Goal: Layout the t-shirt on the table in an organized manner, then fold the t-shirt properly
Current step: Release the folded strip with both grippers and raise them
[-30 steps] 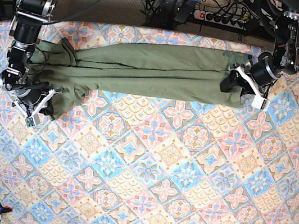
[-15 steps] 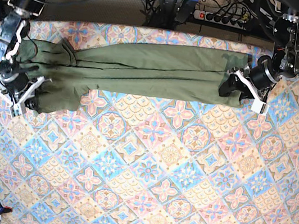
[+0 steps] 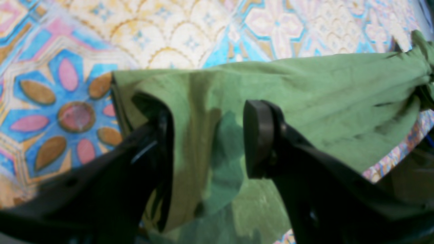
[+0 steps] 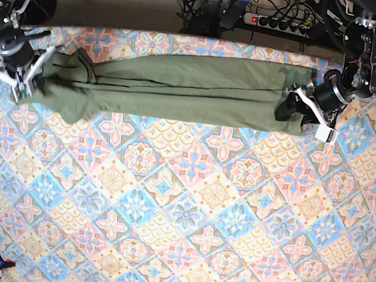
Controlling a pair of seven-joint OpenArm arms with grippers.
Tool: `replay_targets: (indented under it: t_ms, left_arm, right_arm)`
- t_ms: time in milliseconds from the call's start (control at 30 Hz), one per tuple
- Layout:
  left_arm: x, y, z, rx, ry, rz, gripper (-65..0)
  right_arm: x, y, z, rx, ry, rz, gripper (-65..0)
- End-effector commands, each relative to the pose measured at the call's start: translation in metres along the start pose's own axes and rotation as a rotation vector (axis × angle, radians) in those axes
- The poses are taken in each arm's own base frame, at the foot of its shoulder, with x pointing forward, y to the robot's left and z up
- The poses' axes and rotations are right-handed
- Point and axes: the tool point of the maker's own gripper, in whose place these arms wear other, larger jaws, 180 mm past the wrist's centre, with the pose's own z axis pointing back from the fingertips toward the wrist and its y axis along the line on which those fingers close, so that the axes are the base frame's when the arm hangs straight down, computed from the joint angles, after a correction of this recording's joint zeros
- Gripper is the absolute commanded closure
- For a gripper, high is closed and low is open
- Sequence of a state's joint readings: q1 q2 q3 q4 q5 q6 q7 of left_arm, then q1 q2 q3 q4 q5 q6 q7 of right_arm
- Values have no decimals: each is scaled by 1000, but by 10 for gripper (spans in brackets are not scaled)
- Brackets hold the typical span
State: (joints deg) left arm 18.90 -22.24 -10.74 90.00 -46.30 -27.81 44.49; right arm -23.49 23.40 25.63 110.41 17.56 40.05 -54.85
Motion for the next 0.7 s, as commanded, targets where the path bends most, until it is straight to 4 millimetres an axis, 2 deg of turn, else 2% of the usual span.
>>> replay_targets:
  t_ms: [0, 100, 300, 400, 500, 600, 667]
  left_arm:
    - [14, -1, 3, -9, -40, -18, -271]
    - [15, -1, 3, -10, -42, -19, -271]
    - [15, -1, 3, -10, -42, -19, -271]
    - [19, -1, 2, -12, -50, -22, -271]
    - [25, -1, 1, -14, -60, -29, -271]
    - [26, 0, 2, -12, -54, -37, -272]
    - [24, 0, 2, -10, -46, -38, -278]
  right_arm:
    - [6, -3, 5, -5, -28, 18, -4]
    - [-7, 4, 6, 12, 8, 18, -4]
    - [-11, 4, 4, 17, 19, 12, -20]
    - [-14, 9, 1, 33, 37, 17, -94]
    - [-18, 6, 1, 23, 66, 15, -207]
    - [-15, -12, 8, -28, 51, -5, -270]
    - [-18, -30, 17, -85, 48, -29, -275]
